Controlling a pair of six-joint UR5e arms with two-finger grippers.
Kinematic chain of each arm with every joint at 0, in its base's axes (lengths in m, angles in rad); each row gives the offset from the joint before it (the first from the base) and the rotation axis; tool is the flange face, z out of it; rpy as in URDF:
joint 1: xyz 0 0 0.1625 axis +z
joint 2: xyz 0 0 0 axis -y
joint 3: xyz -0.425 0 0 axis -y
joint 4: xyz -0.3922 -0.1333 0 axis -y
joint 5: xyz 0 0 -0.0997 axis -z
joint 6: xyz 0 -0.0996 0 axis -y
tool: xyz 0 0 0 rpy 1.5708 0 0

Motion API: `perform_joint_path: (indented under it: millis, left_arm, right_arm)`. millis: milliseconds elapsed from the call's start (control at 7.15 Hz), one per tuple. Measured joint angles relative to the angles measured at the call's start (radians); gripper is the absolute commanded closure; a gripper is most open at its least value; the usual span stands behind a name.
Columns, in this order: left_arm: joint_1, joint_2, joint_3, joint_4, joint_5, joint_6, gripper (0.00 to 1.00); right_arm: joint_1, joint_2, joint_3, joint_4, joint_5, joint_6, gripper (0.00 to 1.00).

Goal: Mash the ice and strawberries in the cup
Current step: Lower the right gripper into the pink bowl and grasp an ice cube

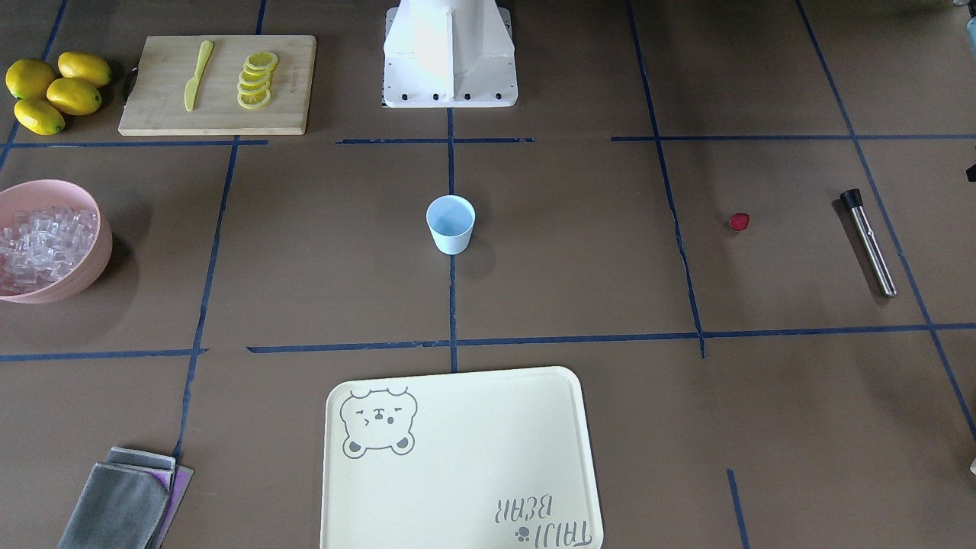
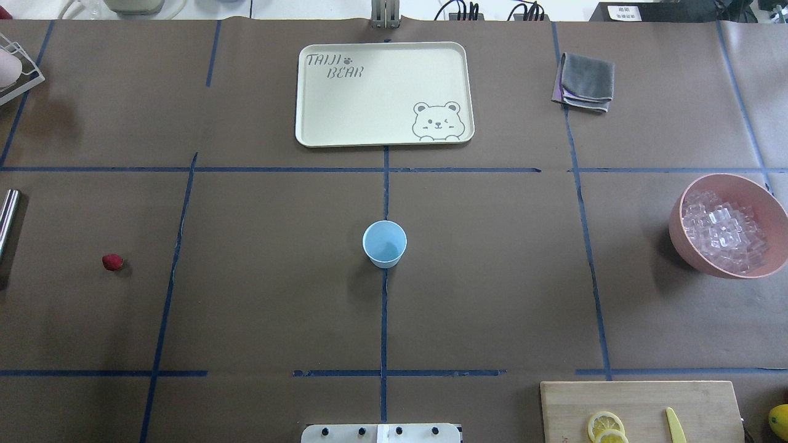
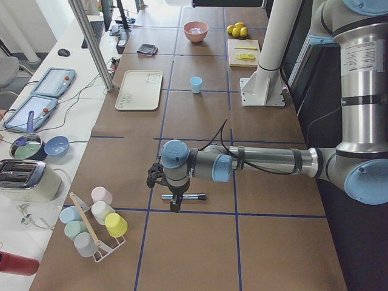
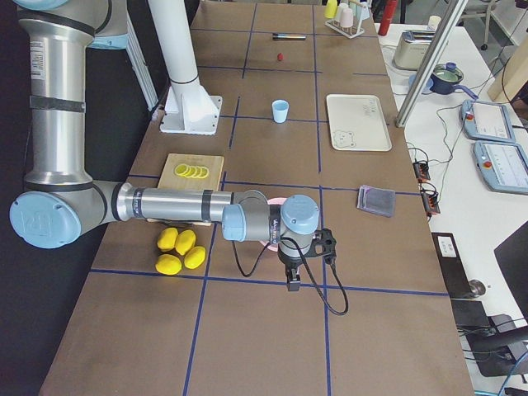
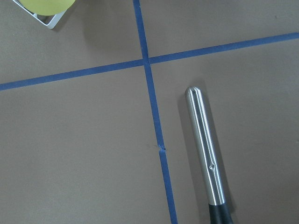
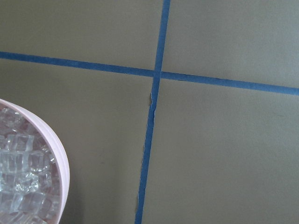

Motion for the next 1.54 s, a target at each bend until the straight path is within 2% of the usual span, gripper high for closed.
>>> perform_joint_path:
  millis: [420, 699, 1119, 1399, 1539]
  left_arm:
    - [0.001, 0.006, -0.009, -0.003, 0.028, 0.004, 0.0]
    - [0.001, 0.007, -0.008, -0.003, 0.03, 0.005, 0.0]
    - [0.002, 0.007, -0.004, -0.003, 0.032, 0.005, 0.0]
    - [0.002, 0.008, -0.004, -0.003, 0.032, 0.005, 0.0]
    - [0.002, 0.008, -0.004, -0.003, 0.032, 0.005, 0.0]
  right_arm:
    - [0.0, 0.004, 0.006, 0.0, 0.0, 0.003, 0.0]
    - [-0.02, 0.012, 0.056, 0.0, 0.005, 0.025, 0.0]
    - [-0.185, 0.017, 0.173, 0.038, -0.002, 0.25, 0.01]
    - [-0.332, 0.015, 0.182, 0.186, -0.065, 0.473, 0.02]
    - [-0.388, 0.015, 0.178, 0.23, -0.104, 0.528, 0.07]
